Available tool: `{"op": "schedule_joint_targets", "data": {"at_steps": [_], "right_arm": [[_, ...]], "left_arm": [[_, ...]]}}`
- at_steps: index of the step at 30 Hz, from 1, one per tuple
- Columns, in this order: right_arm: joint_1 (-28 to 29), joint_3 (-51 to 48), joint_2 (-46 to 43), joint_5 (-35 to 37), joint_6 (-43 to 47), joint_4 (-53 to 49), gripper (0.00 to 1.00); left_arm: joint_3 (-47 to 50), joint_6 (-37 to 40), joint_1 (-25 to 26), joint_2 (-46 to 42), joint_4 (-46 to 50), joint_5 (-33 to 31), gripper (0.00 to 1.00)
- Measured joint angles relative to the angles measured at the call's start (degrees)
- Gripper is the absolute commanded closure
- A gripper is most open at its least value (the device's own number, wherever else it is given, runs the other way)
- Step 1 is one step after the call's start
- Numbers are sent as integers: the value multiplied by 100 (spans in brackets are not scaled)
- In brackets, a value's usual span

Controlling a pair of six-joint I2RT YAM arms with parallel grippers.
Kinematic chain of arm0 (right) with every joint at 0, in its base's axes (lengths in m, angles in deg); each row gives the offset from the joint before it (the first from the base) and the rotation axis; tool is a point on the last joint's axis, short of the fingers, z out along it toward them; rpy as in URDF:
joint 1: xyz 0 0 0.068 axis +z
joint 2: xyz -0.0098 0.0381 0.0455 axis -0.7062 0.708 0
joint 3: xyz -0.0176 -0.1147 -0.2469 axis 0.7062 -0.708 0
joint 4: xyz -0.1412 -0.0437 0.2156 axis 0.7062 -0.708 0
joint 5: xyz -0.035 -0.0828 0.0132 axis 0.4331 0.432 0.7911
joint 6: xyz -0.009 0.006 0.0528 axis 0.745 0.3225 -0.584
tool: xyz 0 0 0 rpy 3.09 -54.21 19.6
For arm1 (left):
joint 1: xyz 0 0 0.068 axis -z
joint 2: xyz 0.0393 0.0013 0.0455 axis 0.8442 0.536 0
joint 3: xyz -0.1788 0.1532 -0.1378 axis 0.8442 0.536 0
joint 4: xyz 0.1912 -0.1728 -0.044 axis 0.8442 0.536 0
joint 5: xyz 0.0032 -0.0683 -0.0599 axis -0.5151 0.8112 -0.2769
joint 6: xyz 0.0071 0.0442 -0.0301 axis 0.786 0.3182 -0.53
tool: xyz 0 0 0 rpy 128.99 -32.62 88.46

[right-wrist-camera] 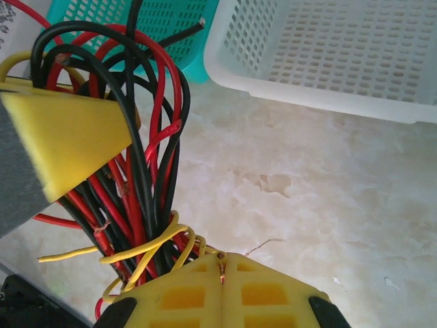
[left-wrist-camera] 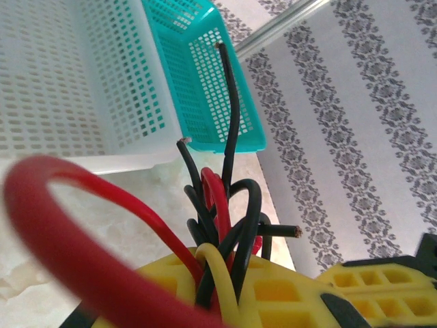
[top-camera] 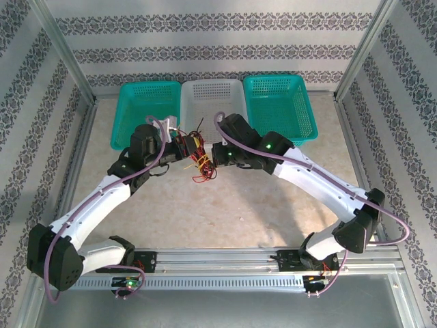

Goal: Untangle the cables

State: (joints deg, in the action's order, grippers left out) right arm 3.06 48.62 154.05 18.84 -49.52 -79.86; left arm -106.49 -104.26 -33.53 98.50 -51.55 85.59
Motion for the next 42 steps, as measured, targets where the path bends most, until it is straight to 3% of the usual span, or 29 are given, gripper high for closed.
{"op": "schedule_joint_targets", "data": {"at_steps": [6,15,19,23,28,33,37,42], "right_arm": [[-739,-603,-647,-798,-50,378,100],[-2035,-1788,-1158,-2575,-551,1788,100],[-2229,-2326,-1141,-3121,-1001,2745,100],[-2234,-2732,-1075,-3523,-1556,3838,100],[-2096,-3670,-1075,-3650,-2476,5615,100],[-1554,-4894,-1010,-3099,-3316,7044,100],[-1084,-5342,-992,-2627,-3646,7628,100],[-682,-5495,-1460,-2100,-3711,7809,100]], "left_arm": [[254,-444,0,151,-1097,678,100],[931,-2647,2,979,-5296,1580,100],[852,-3333,72,1318,-6328,1635,100],[695,-3276,225,1215,-6380,1495,100],[649,-2441,273,586,-5796,756,100],[649,-1565,457,15,-5504,-365,100],[658,-951,492,-221,-5202,-1366,100],[662,-201,501,-514,-3995,-2555,100]]}}
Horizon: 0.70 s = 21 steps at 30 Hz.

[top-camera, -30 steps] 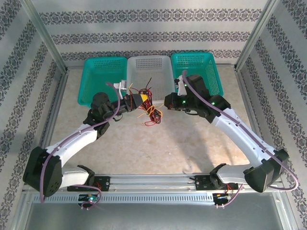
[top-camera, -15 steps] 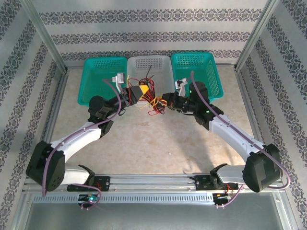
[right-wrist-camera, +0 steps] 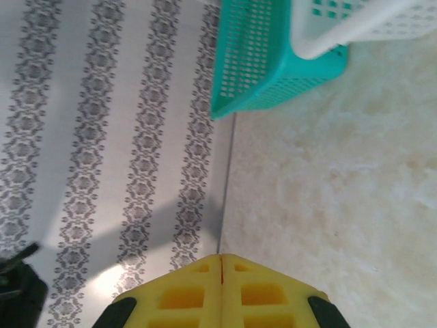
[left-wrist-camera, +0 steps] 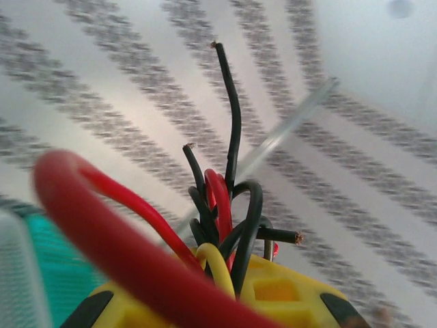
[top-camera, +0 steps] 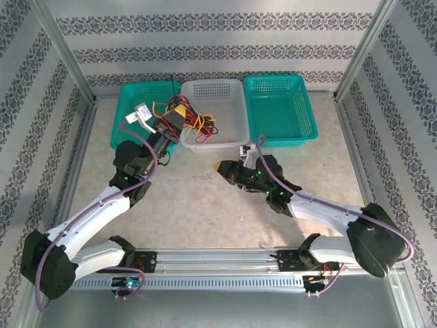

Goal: Untangle the cables

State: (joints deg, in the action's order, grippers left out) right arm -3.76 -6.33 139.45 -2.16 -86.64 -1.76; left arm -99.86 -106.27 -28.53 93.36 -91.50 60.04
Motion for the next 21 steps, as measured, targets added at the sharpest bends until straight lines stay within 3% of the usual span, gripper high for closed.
{"op": "schedule_joint_targets", "data": {"at_steps": [2,5,7,11,16,21], "right_arm": [[33,0,-308,177,52,-24,86],[-144,-2,-614,328,111,-17,52],[-389,17,-656,345,144,-70,41],[-734,498,-608,365,459,-811,34],[-758,890,-992,721,1023,-1364,31],[-1086,1045,-1379,623,1233,-1534,44]], "left_arm": [[2,57,0,-48,282,-195,100],[76,-9,0,-46,273,-90,100],[90,-105,0,17,203,229,100],[87,-485,-4,321,-125,1121,100],[87,-1471,-190,933,-1327,2026,100],[87,-2409,-256,1491,-2374,2599,100]]}}
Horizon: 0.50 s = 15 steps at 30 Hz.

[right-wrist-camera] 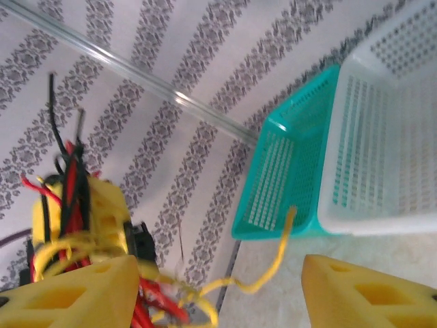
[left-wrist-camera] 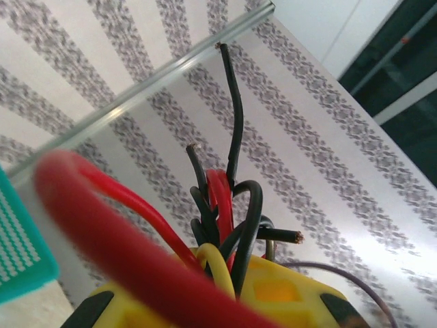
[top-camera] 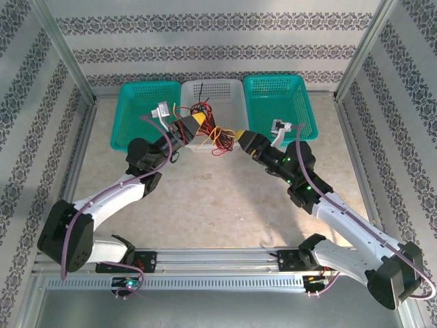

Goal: Untangle the cables

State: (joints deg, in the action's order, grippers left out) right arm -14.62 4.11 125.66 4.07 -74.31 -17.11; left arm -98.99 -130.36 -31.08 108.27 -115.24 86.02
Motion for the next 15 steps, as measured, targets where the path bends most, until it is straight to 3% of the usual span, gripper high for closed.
{"op": "schedule_joint_targets", "data": {"at_steps": [8,15], "right_arm": [[-586,273,518,-682,-85,-85,49],[-640,267,713,-1154,-321,72,53]], "left_arm": [[-22,-533,0,98,-319,463,100],[-31,-562,0,26,-345,503,100]]}}
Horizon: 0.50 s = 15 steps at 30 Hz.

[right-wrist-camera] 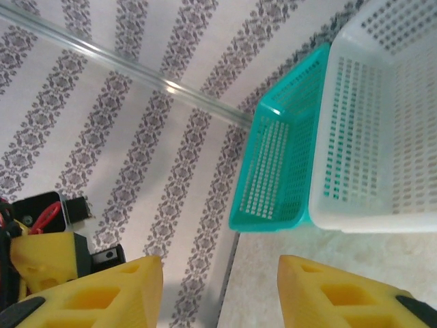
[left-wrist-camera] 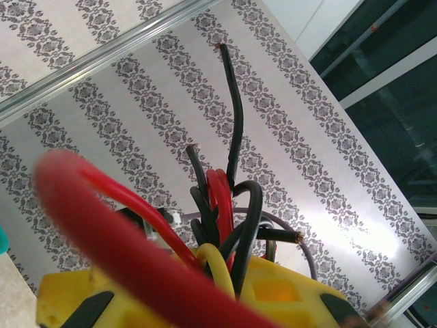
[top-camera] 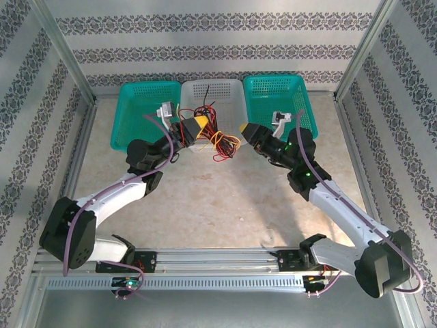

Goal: Untangle the cables

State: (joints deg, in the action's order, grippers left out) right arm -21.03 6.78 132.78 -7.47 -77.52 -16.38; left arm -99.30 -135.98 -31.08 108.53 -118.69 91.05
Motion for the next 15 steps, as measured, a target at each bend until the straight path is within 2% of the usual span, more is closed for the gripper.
{"op": "schedule_joint_targets", "data": {"at_steps": [9,13,15], "right_arm": [[188,-337,17,-164,-302,302,73],[225,-393,20,-166,-380,413,72],[225,-396,17,-166,-417,483,67]], "left_arm": [[0,2,0,-83,-7,-2,100],[2,44,0,-87,-4,-9,100],[9,87,0,-116,0,-42,100]]}}
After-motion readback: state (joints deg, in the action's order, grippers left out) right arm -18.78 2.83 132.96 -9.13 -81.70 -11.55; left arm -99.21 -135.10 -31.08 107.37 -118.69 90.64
